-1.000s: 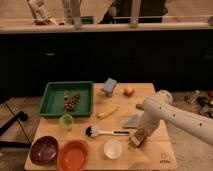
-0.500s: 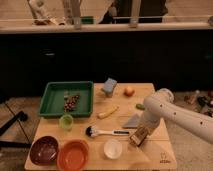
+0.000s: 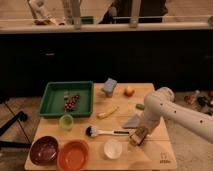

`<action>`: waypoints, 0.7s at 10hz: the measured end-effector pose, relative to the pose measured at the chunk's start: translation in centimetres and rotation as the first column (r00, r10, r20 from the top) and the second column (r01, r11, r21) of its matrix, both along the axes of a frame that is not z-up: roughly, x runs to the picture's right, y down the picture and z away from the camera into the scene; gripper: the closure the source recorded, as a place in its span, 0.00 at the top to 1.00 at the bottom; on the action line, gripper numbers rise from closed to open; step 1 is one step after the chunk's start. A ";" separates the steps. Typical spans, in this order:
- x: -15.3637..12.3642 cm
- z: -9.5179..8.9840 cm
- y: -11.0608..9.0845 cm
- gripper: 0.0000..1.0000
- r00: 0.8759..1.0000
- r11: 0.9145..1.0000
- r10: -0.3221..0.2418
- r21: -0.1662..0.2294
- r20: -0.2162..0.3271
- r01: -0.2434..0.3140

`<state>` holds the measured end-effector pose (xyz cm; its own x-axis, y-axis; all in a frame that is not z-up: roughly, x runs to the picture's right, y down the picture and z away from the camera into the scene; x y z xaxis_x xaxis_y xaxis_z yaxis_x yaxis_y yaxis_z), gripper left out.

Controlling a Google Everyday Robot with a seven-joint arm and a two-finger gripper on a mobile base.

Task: Wipe table surface with eraser

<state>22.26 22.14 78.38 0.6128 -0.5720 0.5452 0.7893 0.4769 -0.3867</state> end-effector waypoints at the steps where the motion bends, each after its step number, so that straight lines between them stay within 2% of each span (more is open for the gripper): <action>1: -0.2 0.1 0.0 0.02 1.000 1.000 -0.002 0.001 0.000 0.002; 3: 0.6 0.1 0.4 0.02 0.998 1.000 -0.003 0.026 -0.060 0.005; 7: 1.9 0.0 0.8 0.02 0.992 0.998 0.030 0.060 -0.120 -0.023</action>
<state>24.14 22.95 78.39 0.6876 -0.5834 0.4322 0.7252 0.5219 -0.4492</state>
